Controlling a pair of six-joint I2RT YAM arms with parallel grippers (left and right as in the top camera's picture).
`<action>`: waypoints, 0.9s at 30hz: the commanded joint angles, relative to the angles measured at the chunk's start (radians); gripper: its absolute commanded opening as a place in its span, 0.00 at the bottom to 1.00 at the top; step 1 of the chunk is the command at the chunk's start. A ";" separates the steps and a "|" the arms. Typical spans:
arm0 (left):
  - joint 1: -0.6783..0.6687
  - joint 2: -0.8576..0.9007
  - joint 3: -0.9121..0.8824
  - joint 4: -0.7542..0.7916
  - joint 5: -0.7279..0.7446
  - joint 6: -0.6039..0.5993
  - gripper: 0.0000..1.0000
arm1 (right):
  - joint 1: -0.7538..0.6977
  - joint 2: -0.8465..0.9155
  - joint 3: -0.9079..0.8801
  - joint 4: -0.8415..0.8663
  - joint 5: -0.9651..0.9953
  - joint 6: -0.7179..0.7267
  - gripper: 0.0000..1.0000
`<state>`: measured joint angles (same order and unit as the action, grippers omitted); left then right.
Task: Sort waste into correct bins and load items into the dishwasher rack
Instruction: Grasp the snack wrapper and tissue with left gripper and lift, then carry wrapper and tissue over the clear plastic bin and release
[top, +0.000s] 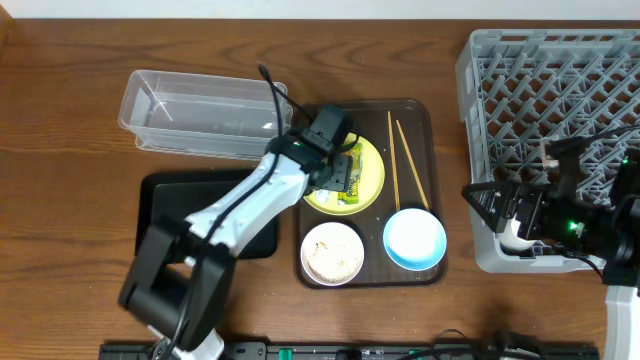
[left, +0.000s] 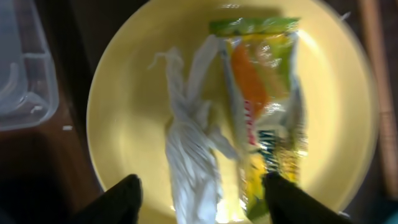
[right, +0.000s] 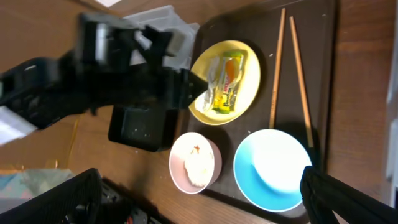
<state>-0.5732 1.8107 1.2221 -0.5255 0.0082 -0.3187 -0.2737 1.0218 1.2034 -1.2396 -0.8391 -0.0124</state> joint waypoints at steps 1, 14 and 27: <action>0.000 0.036 0.013 0.016 -0.064 0.010 0.57 | 0.026 -0.001 0.011 -0.003 -0.025 -0.024 0.99; 0.000 0.129 0.015 0.011 -0.016 0.010 0.21 | 0.033 -0.001 0.011 -0.003 0.004 -0.023 0.99; 0.004 -0.183 0.127 -0.130 -0.129 0.015 0.07 | 0.033 -0.001 0.011 0.000 0.004 -0.023 0.99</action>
<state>-0.5732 1.6970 1.3258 -0.6476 -0.0257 -0.3134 -0.2508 1.0218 1.2034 -1.2385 -0.8303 -0.0128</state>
